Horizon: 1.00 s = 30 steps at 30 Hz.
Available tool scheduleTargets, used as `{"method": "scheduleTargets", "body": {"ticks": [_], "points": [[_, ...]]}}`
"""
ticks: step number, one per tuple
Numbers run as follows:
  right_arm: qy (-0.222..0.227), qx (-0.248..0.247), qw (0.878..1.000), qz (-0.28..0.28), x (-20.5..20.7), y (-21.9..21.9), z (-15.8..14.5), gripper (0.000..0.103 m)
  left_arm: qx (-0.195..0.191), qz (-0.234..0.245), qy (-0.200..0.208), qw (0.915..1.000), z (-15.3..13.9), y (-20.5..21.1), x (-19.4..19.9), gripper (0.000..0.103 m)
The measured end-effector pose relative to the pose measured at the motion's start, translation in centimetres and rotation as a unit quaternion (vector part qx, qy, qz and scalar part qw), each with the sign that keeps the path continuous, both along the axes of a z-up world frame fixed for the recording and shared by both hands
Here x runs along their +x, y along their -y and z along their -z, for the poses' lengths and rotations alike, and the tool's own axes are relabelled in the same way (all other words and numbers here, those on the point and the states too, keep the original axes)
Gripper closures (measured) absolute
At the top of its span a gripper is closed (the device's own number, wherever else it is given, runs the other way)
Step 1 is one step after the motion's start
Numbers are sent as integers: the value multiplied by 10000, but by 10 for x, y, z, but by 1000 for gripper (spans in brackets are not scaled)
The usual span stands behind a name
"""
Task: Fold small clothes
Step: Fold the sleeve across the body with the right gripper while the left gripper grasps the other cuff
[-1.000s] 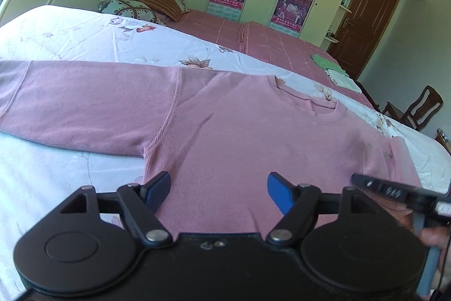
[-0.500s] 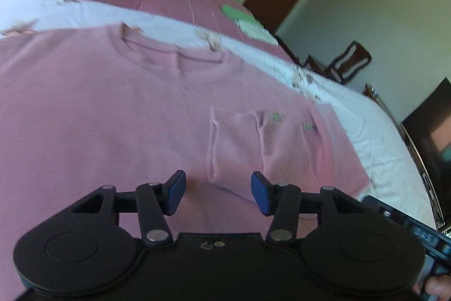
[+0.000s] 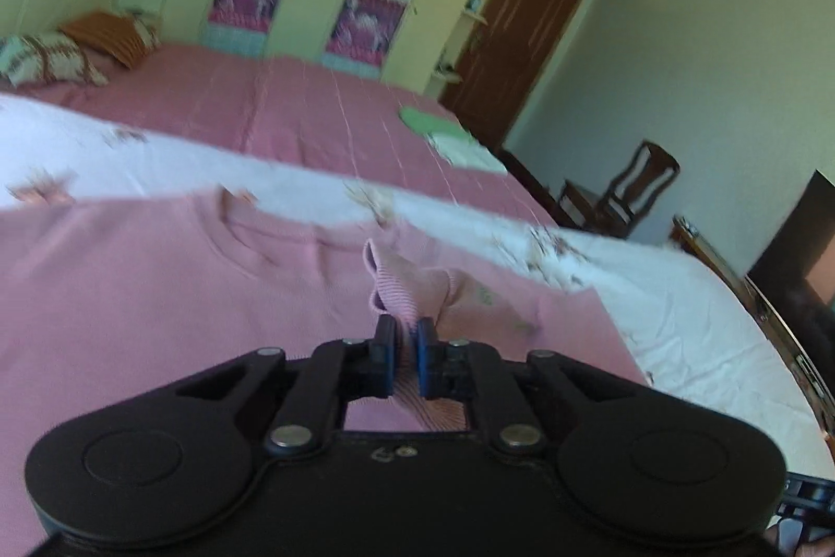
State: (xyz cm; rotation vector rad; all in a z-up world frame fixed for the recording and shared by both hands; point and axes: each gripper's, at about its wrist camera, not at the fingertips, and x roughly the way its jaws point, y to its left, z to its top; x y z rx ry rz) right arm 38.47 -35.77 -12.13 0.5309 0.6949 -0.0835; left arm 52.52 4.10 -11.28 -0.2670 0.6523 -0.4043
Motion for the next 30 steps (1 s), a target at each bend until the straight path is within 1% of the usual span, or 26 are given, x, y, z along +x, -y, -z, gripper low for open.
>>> {"method": "scheduleTargets", "body": {"ticks": [3, 7, 9, 13, 16, 17, 19, 20, 21, 22, 23, 24, 25, 26, 28, 29, 30], "points": [[59, 193, 9998, -44, 6, -3, -1, 68, 95, -250, -45, 9996, 0, -28, -6, 96], [67, 653, 9978, -125, 18, -6, 2, 68, 145, -525, -315, 9980, 19, -55, -12, 96], [45, 873, 9961, -116, 24, -6, 4, 68, 107, -575, -398, 9975, 26, -63, -13, 96], [-2, 1126, 9936, -83, 37, -2, 9, 68, 140, -569, -494, 9971, 34, -67, -11, 96], [-74, 1382, 9903, 110, 48, 7, 15, 68, 90, -594, -541, 9967, 37, -69, -9, 95], [-97, 1457, 9891, 169, 51, 10, 16, 68, 87, -586, -572, 9966, 40, -69, -9, 93], [-163, 1506, 9882, 226, 55, 13, 18, 68, 117, -633, -574, 9963, 41, -70, -9, 82], [-163, 1506, 9882, 242, 55, 14, 18, 69, 118, -677, -573, 9960, 41, -72, -8, 74], [-182, 1461, 9888, 228, 56, 13, 18, 75, 95, -714, -560, 9958, 41, -74, -8, 65], [-235, 1343, 9904, 204, 56, 13, 17, 84, 51, -743, -540, 9958, 41, -76, -7, 59], [-298, 1236, 9917, 198, 56, 12, 17, 91, 18, -748, -543, 9957, 42, -77, -4, 50], [-323, 1225, 9917, 203, 54, 12, 18, 91, 4, -731, -559, 9958, 43, -77, -1, 49], [-349, 1236, 9915, 207, 53, 13, 20, 91, -1, -680, -604, 9959, 45, -76, 5, 50], [-366, 1223, 9916, 193, 52, 13, 20, 91, 0, -651, -680, 9956, 48, -75, 12, 52], [-366, 1189, 9921, 168, 49, 13, 20, 91, -16, -683, -845, 9941, 57, -74, 22, 64], [-366, 1132, 9928, 146, 48, 12, 17, 91, -25, -643, -852, 9943, 59, -75, 26, 98], [-359, 1061, 9937, 84, 45, 10, 13, 91, -3, -656, -825, 9944, 58, -75, 28, 99]]}}
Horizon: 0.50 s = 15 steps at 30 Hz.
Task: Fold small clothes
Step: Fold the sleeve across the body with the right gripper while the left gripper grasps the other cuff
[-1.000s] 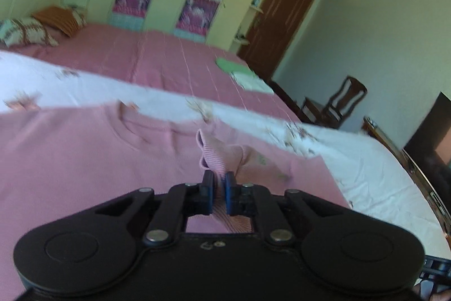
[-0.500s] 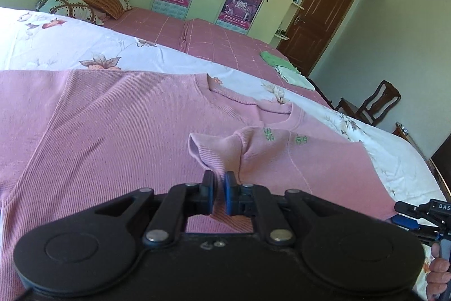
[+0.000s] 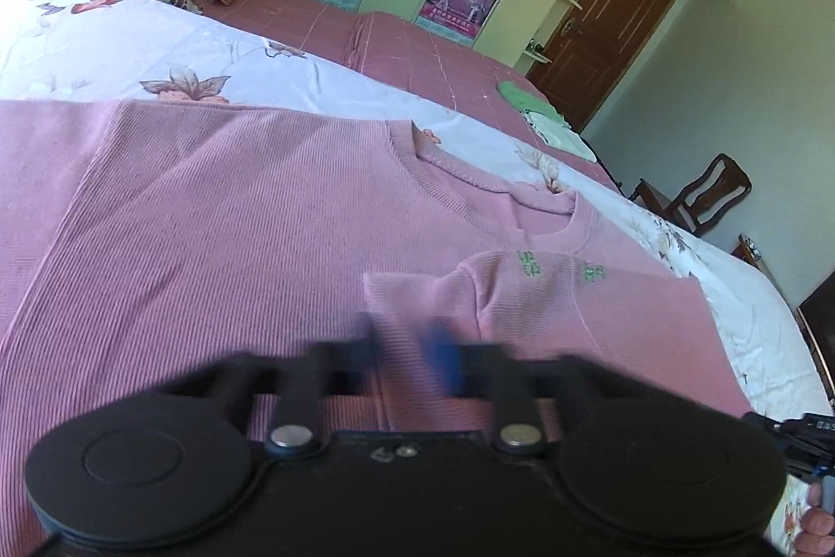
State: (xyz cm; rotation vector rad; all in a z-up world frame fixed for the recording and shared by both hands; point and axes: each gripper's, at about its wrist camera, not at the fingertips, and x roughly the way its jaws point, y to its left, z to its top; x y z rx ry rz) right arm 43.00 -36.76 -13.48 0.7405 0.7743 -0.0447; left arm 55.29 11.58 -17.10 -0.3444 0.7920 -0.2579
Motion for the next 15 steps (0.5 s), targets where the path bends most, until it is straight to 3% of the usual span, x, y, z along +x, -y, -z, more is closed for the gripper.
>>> {"method": "scheduleTargets", "body": {"ticks": [2, 4, 6, 10, 13, 15], "points": [[123, -225, 9996, -108, -7, -3, -15, 89, -13, -1, 325, 9995, -8, 0, -7, 99], [410, -520, 9976, -217, -14, -4, -31, 80, 158, 115, 443, 9988, -12, 4, -9, 98], [591, -830, 9944, -275, -7, -2, -42, 61, 319, 69, 429, 9985, -11, 7, -9, 85], [615, -1041, 9916, -449, 40, 7, -42, 59, 543, -117, 393, 9977, -8, 8, -4, 66], [575, -1163, 9887, -755, 83, 11, -32, 59, 510, -82, 285, 9983, -4, 10, 4, 73], [508, -1257, 9866, -907, 107, 13, -22, 59, 518, 9, 203, 9985, -1, 14, 9, 92]]}}
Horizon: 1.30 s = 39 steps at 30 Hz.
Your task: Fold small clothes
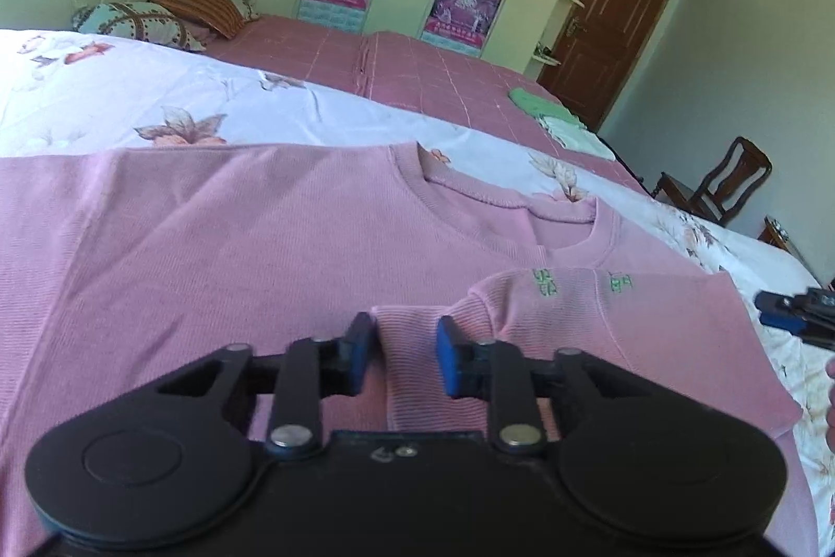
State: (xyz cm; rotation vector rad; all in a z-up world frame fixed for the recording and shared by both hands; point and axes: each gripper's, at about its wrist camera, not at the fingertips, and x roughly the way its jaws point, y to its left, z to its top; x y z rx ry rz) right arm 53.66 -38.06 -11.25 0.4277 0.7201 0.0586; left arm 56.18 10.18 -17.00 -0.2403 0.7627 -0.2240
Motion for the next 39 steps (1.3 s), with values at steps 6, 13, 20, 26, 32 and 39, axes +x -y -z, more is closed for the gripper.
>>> {"method": "scheduleTargets", "body": {"ticks": [6, 13, 20, 26, 32, 39], "points": [[-344, -260, 9982, -424, 38, 5, 26, 101, 380, -100, 206, 9990, -2, 12, 0, 98], [-425, -933, 9945, -225, 36, 9, 27, 101, 713, -358, 429, 9959, -13, 10, -21, 78], [160, -1017, 9887, -1089, -59, -13, -9, 101, 617, 244, 726, 9952, -31, 57, -83, 56], [-226, -1381, 9824, -1239, -75, -41, 25, 100, 923, 287, 398, 9945, -8, 76, -78, 53], [-128, -1588, 9820, -1015, -71, -55, 18, 48, 1002, 277, 440, 9936, 0, 63, -79, 39], [-302, -1567, 9837, -834, -68, -60, 34, 46, 1012, 106, 660, 9926, -20, 40, -103, 39]]}}
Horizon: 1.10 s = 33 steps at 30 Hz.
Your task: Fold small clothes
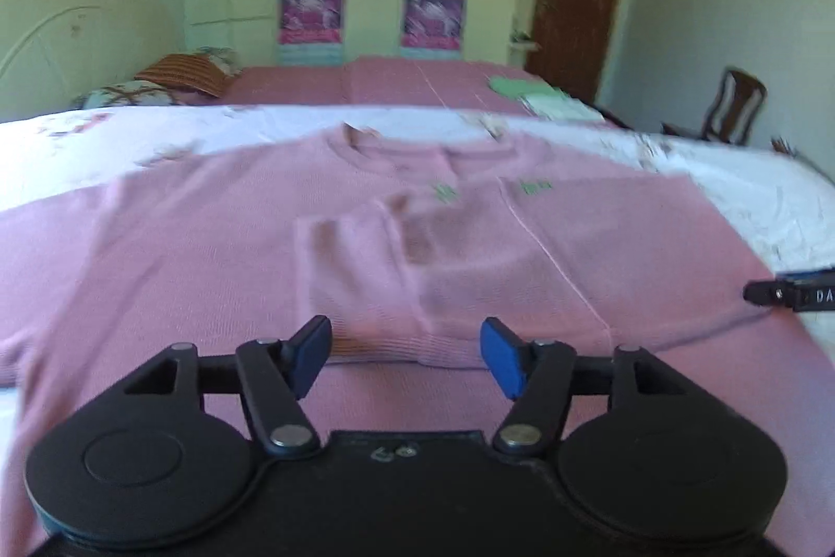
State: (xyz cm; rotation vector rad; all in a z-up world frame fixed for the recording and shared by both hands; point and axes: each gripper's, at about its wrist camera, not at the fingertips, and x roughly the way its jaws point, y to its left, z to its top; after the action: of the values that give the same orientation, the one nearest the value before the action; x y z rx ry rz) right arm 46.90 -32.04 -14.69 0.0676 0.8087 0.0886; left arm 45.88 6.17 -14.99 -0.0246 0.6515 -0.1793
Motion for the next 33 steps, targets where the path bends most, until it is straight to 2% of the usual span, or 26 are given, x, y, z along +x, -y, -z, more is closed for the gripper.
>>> {"method": "scheduleTargets", "body": {"ticks": [4, 6, 9, 13, 17, 19, 23, 31, 33], "points": [[300, 9, 9991, 284, -12, 2, -18, 46, -396, -869, 160, 9953, -16, -83, -27, 38], [283, 88, 9988, 386, -17, 2, -23, 46, -564, -1361, 220, 9888, -19, -136, -41, 40], [158, 370, 9967, 701, -25, 5, -27, 46, -486, -2088, 324, 9762, -22, -219, -65, 41], [132, 683, 9913, 1119, -36, -7, -38, 46, -750, -2991, 277, 9509, -20, -318, -91, 43], [211, 1023, 9890, 1046, -39, -47, -50, 46, -1275, -3673, 324, 9207, -19, -395, -107, 48], [203, 1174, 9881, 978, -37, -72, -53, 46, -1502, -3846, 329, 9102, -17, -419, -107, 48], [141, 1233, 9888, 826, -24, -124, -55, 46, -1872, -3904, 366, 9007, -12, -447, -105, 49], [174, 1123, 9917, 609, -8, -174, -64, 46, -2491, -3648, 373, 8964, 2, -470, -86, 58], [169, 1070, 9923, 602, -7, -178, -64, 46, -2524, -3534, 342, 9002, 8, -472, -78, 58]]}}
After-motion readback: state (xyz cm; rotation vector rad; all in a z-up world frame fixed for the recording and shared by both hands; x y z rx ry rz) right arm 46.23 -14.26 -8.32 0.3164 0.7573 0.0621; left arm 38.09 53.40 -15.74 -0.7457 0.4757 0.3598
